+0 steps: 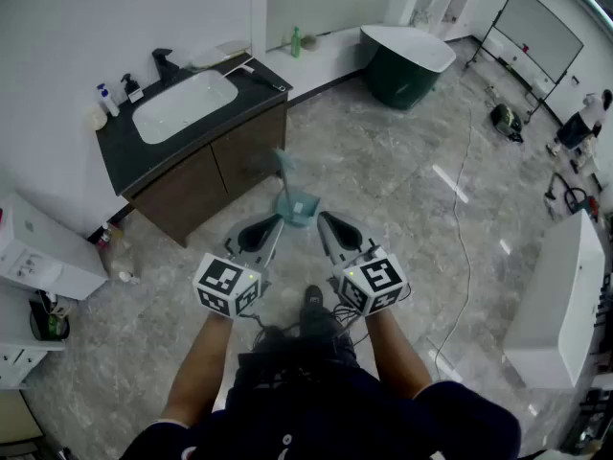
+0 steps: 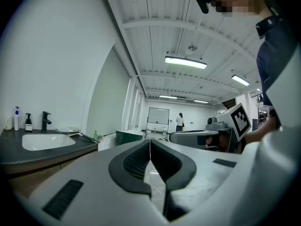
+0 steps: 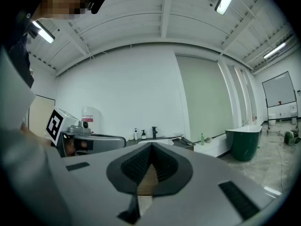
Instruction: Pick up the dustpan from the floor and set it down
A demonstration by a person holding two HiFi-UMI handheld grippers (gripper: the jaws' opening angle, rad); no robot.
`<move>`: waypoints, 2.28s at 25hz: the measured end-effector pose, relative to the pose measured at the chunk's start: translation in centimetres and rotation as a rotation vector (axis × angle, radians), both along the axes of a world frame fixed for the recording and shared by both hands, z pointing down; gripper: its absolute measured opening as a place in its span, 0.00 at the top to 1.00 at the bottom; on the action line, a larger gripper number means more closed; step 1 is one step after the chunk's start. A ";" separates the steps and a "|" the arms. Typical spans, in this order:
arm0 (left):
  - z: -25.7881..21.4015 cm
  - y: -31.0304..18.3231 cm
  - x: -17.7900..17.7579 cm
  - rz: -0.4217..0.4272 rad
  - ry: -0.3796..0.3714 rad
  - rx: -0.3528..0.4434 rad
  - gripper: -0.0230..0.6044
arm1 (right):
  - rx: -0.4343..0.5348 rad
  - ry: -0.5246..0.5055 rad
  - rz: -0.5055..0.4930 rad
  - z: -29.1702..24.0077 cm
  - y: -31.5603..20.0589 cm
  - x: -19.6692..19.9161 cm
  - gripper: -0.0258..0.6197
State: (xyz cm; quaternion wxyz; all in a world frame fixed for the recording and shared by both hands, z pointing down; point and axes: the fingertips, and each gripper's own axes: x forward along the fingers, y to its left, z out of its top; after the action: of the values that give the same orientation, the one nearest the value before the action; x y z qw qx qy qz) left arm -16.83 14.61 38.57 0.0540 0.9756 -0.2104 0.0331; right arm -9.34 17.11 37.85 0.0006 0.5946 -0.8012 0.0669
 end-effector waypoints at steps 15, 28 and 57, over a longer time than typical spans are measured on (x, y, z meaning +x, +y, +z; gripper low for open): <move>0.5 -0.7 -0.6 -0.012 0.018 -0.007 0.94 | -0.019 0.002 0.007 0.7 -0.8 -0.6 0.95; 2.1 -1.2 -0.5 -0.004 0.021 -0.040 0.94 | -0.074 0.021 0.025 2.5 -1.3 -0.3 0.95; 3.7 -21.3 15.8 -0.241 -0.148 -0.042 0.94 | -0.046 0.021 -0.176 4.6 -22.4 17.4 0.95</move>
State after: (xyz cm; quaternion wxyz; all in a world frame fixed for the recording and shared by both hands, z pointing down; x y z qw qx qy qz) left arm -1.06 -6.66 42.28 0.0625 0.9367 -0.3287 0.1026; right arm 8.10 -5.32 42.43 0.0287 0.5224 -0.8486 0.0788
